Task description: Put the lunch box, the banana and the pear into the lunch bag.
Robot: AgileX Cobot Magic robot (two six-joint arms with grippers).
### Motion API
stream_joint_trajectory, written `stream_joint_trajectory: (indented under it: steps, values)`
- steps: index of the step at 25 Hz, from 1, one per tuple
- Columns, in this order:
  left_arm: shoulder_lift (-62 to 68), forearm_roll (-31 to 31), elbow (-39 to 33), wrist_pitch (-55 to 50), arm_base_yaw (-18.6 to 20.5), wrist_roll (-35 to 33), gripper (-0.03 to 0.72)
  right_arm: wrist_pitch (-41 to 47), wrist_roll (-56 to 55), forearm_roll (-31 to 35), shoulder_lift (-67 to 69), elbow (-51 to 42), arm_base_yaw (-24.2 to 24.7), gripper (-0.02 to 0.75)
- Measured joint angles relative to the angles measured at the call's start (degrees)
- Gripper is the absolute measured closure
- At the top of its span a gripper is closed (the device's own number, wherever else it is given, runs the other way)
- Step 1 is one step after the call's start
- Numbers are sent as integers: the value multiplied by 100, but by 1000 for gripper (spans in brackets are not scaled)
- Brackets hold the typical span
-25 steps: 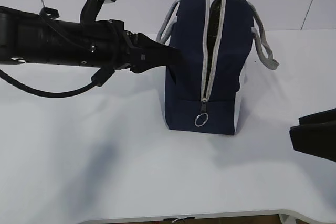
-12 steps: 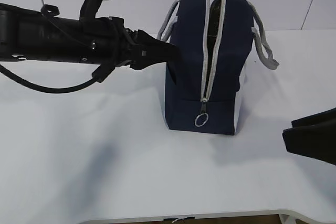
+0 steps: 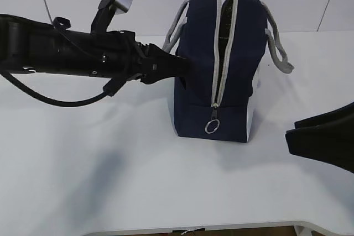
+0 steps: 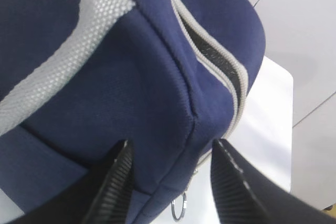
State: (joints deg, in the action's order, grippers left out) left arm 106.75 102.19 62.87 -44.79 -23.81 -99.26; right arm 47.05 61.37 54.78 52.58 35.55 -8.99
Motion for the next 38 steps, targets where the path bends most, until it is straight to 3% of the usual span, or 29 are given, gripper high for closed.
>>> stream_joint_trajectory:
  steps: [14, 16, 21, 23, 33, 38]
  values:
    - [0, 0, 383, 170, 0, 257, 360, 0, 52, 9, 0, 0, 0, 475]
    - [0, 0, 383, 170, 0, 268, 410, 0, 64, 9, 0, 0, 0, 476]
    - [0, 0, 383, 150, 0, 268, 639, -34, 124, 23, 0, 0, 0, 476]
    - [0, 0, 383, 150, 0, 268, 683, -120, 226, 91, 0, 0, 0, 476]
    - [25, 0, 383, 47, 0, 278, 696, -618, 962, 480, 35, 0, 0, 476]
    - [37, -11, 383, -45, 0, 278, 697, -702, 3029, 945, 303, 0, 0, 476]
